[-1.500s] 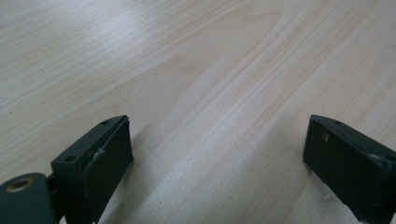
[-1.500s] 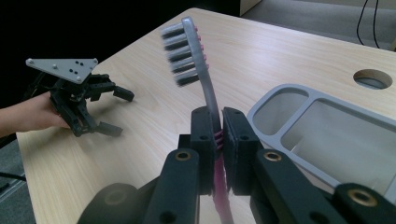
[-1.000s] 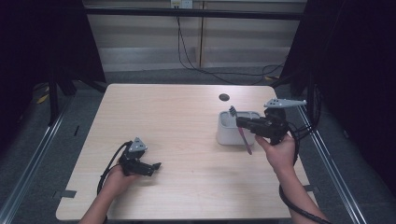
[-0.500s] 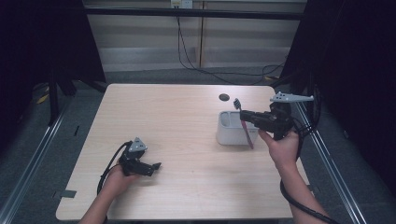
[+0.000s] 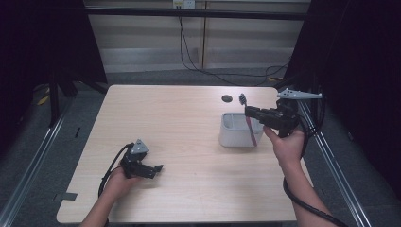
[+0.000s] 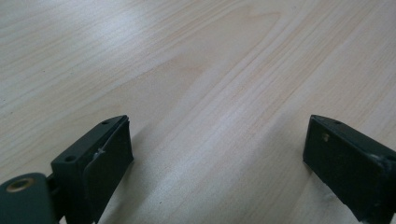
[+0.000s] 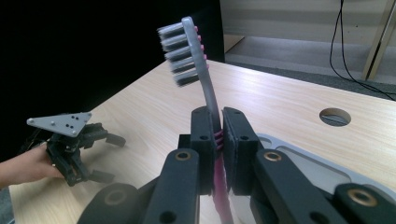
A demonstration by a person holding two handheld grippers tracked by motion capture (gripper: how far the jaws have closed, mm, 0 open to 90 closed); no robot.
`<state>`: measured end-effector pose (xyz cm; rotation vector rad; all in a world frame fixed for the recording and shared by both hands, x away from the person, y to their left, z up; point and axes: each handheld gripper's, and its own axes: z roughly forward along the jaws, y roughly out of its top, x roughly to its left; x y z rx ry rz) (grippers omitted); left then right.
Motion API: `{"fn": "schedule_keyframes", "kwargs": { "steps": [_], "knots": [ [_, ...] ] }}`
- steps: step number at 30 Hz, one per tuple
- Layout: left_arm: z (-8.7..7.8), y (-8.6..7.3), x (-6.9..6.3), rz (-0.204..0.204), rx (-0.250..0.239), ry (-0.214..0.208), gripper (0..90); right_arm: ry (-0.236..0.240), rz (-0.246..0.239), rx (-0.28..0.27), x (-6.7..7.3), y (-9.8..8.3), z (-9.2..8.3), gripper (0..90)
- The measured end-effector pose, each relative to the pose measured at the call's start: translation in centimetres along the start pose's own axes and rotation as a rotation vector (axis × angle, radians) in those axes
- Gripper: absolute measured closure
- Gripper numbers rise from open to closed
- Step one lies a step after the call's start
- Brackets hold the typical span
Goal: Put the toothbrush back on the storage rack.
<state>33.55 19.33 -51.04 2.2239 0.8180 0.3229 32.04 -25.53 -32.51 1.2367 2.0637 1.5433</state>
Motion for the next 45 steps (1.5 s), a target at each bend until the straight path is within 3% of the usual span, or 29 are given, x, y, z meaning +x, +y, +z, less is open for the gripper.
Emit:
{"fn": "schedule_keyframes", "kwargs": {
  "steps": [24,45],
  "knots": [
    [0.0,0.0,0.0,0.000,-0.002,-0.001,7.6,-0.051,0.015,-0.056,-0.7,1.0,0.4,83.7],
    [0.0,0.0,0.0,0.000,-0.002,-0.001,7.6,-0.101,0.053,-0.117,-2.1,1.7,-0.4,83.6]
  ]
}}
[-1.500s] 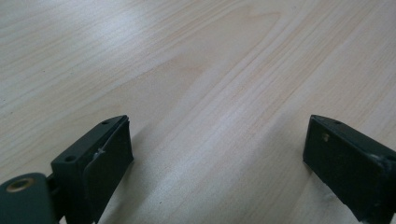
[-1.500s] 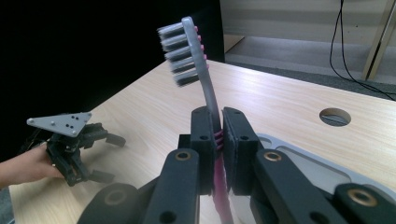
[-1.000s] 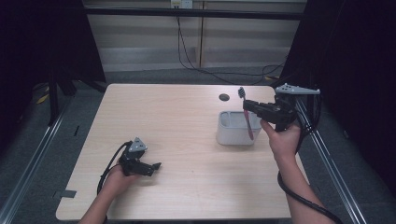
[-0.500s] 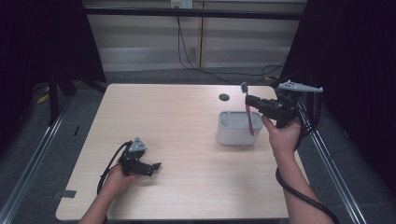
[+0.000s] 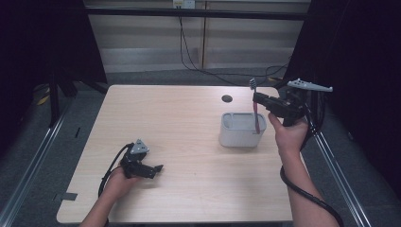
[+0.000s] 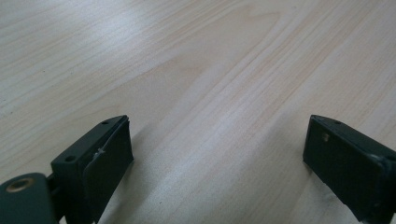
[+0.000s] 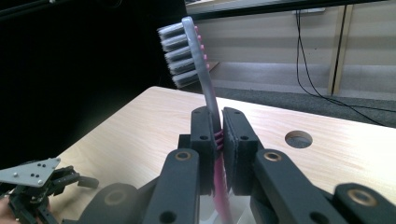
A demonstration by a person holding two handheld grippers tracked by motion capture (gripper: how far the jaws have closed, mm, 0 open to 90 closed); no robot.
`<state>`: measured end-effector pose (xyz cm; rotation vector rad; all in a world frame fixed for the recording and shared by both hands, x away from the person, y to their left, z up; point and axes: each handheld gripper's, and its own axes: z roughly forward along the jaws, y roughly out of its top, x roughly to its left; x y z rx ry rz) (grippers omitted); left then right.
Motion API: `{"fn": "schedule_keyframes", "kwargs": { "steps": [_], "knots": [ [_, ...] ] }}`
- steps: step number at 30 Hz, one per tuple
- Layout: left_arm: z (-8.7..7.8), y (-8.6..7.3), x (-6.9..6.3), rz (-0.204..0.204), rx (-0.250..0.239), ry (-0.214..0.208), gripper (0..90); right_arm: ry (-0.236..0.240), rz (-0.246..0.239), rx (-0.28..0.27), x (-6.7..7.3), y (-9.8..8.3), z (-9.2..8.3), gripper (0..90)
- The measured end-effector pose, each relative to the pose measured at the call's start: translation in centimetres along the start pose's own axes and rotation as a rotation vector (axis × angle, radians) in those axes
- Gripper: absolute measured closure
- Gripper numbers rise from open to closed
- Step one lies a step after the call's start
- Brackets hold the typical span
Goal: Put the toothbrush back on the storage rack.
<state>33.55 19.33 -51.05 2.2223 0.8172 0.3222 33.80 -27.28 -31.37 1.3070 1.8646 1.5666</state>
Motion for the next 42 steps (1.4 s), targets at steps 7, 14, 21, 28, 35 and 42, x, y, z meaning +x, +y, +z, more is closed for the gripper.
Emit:
{"fn": "schedule_keyframes", "kwargs": {
  "steps": [7,14,21,28,35,42],
  "knots": [
    [0.0,0.0,0.0,-0.005,-0.003,0.001,7.6,-0.017,0.004,-0.008,-0.2,0.3,0.0,83.6],
    [0.0,0.0,0.0,-0.005,-0.004,0.000,7.6,-0.034,0.014,-0.021,-0.7,0.4,0.0,83.7],
    [0.0,0.0,0.0,-0.005,-0.002,0.001,7.6,-0.047,0.014,-0.030,-1.0,0.5,0.1,83.7],
    [0.0,0.0,0.0,-0.005,-0.004,0.000,7.6,-0.058,0.015,-0.036,-1.2,0.7,0.2,83.6],
    [0.0,0.0,-0.1,-0.009,-0.005,-0.002,7.6,-0.066,0.021,-0.045,-1.4,0.9,0.5,83.7],
    [0.0,0.0,-0.1,-0.009,-0.005,-0.002,7.6,-0.072,0.018,-0.047,-1.6,1.0,0.7,83.7]
  ]
}}
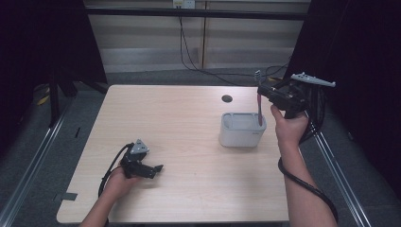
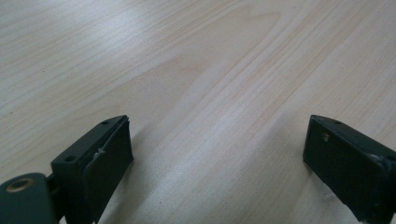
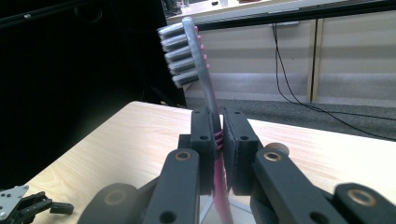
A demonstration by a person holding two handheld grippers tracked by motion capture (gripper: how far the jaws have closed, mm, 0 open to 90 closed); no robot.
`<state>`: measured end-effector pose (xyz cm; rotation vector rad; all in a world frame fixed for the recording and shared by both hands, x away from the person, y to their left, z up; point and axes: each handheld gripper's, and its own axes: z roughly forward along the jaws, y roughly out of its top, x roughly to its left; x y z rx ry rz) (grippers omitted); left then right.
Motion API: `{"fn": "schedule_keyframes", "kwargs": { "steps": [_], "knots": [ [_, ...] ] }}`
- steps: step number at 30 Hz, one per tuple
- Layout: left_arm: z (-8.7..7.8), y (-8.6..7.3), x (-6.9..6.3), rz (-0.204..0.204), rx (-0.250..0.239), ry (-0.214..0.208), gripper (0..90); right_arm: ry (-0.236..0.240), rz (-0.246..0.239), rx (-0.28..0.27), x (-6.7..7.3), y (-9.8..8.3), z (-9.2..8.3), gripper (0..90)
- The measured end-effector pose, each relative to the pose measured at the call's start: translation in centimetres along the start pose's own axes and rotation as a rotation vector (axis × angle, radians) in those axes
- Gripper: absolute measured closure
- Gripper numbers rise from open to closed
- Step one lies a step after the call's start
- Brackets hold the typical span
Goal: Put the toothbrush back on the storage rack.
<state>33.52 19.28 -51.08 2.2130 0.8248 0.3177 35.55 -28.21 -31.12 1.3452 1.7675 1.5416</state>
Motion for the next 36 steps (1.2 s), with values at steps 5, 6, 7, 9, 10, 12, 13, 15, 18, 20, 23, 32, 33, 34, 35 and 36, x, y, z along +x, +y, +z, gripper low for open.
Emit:
{"fn": "schedule_keyframes", "kwargs": {
  "steps": [5,6,7,9,10,12,13,15,18,20,23,32,33,34,35,36],
  "knots": [
    [0.0,0.0,0.0,0.001,0.002,0.001,7.6,-0.005,-0.002,-0.001,-0.1,0.0,0.2,83.7],
    [0.0,0.0,0.0,0.001,0.001,0.000,7.6,-0.004,0.000,-0.001,-0.2,-0.1,0.3,83.7],
    [0.0,0.0,0.0,0.001,0.001,0.000,7.6,-0.004,0.000,-0.001,-0.2,-0.1,0.3,83.7],
    [0.0,0.0,0.0,0.000,0.000,0.000,7.6,-0.006,0.000,-0.001,-0.3,-0.1,0.4,83.6],
    [0.0,0.0,0.0,0.000,0.000,-0.001,7.6,-0.007,-0.002,-0.003,-0.3,-0.1,0.4,83.6],
    [0.0,0.0,0.0,0.000,0.000,0.000,7.6,-0.006,0.004,-0.001,-0.4,-0.1,0.5,83.6],
    [0.0,0.0,0.0,0.000,0.000,0.000,7.6,-0.007,0.001,-0.001,-0.5,-0.1,0.6,83.6],
    [0.0,0.0,0.0,0.000,0.000,0.000,7.6,-0.005,-0.003,0.001,-0.5,-0.2,0.7,83.6],
    [0.0,0.0,0.0,0.004,0.000,0.001,7.7,-0.008,0.000,-0.004,-0.7,-0.3,0.9,83.6],
    [0.0,0.0,0.0,0.004,0.001,0.002,7.6,-0.008,0.001,-0.005,-0.7,-0.3,0.9,83.6],
    [0.0,0.0,0.0,0.004,0.001,0.002,7.6,-0.011,-0.001,-0.008,-0.9,-0.4,0.9,83.6],
    [0.0,0.0,0.0,0.004,0.001,0.002,7.6,-0.018,0.010,-0.003,-1.8,-0.8,1.0,83.6],
    [0.0,0.0,0.1,0.009,0.005,0.002,7.6,-0.020,0.010,-0.005,-1.9,-0.8,1.0,83.6],
    [0.0,0.0,0.1,0.009,0.005,0.002,7.6,-0.019,0.013,-0.005,-2.0,-0.8,1.0,83.6],
    [0.0,0.0,0.0,0.004,0.003,0.003,7.6,-0.019,0.014,-0.006,-2.0,-0.8,1.0,83.6],
    [0.0,0.0,0.1,0.009,0.006,0.003,7.6,-0.021,0.015,-0.008,-2.1,-0.8,1.0,83.6]
  ]
}}
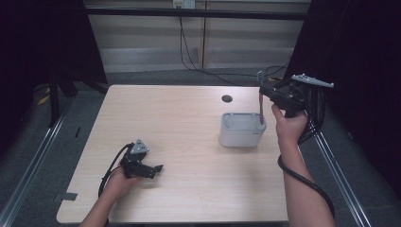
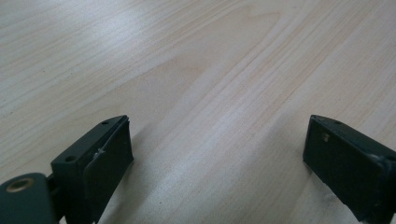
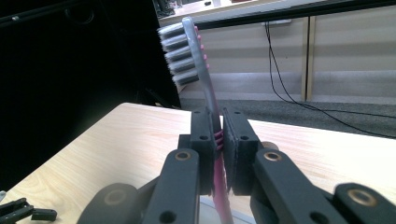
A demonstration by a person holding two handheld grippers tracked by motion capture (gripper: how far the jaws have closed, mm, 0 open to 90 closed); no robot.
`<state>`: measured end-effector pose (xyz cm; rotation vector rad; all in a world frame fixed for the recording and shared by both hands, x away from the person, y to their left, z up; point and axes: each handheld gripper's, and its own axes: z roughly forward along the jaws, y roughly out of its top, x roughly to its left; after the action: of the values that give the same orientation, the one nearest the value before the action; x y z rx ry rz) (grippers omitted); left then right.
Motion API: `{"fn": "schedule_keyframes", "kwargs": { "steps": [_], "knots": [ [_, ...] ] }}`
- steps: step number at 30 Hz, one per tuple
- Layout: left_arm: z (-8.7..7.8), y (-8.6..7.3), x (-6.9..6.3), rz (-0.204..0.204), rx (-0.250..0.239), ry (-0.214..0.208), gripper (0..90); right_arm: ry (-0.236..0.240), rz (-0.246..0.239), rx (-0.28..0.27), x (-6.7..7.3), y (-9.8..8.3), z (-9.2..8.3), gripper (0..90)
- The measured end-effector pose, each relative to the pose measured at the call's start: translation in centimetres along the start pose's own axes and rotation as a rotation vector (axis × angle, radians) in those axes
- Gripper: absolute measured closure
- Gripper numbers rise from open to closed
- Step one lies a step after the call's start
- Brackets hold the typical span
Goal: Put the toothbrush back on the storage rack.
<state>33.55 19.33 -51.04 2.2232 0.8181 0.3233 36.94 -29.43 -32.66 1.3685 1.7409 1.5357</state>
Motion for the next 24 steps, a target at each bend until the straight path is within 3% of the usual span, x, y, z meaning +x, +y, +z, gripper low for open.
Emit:
{"fn": "schedule_keyframes", "kwargs": {
  "steps": [24],
  "knots": [
    [0.01,-0.01,0.00,-0.001,-0.002,-0.001,7.6,-0.008,0.021,-0.009,-0.89,-0.62,0.68,83.5]
  ]
}}
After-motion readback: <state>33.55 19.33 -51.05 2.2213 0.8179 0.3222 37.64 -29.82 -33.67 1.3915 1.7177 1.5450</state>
